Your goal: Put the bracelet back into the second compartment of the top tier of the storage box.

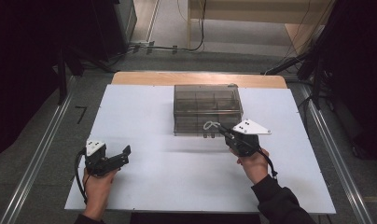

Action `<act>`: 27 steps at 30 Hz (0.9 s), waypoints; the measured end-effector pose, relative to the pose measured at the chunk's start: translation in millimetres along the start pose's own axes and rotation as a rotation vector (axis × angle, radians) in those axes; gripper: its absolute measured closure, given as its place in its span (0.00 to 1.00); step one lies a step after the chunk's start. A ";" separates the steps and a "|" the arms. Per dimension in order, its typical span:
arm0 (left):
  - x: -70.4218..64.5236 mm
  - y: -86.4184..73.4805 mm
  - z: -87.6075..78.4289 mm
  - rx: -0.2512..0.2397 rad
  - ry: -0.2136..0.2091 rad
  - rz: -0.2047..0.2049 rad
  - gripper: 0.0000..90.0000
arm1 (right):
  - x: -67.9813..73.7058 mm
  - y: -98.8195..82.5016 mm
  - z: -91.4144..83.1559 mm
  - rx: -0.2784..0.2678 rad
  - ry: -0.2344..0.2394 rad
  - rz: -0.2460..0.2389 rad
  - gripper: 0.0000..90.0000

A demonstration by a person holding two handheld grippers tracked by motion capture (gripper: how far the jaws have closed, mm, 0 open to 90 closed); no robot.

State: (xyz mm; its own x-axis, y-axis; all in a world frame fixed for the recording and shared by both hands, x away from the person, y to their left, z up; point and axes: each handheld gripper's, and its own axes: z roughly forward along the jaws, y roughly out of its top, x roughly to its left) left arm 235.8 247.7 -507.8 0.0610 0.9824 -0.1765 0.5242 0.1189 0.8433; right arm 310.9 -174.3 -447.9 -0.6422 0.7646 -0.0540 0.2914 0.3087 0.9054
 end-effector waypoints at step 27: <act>-0.4 0.0 0.1 0.001 0.000 0.004 0.06 | 2.2 1.7 3.3 0.016 0.016 0.020 0.47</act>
State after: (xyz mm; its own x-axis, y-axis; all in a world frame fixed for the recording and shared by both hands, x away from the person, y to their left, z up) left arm 235.9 247.3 -507.8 0.0631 0.9829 -0.1730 0.5251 0.1147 0.8433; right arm 312.4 -170.3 -447.8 -0.6472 0.7618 -0.0291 0.3156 0.3024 0.8994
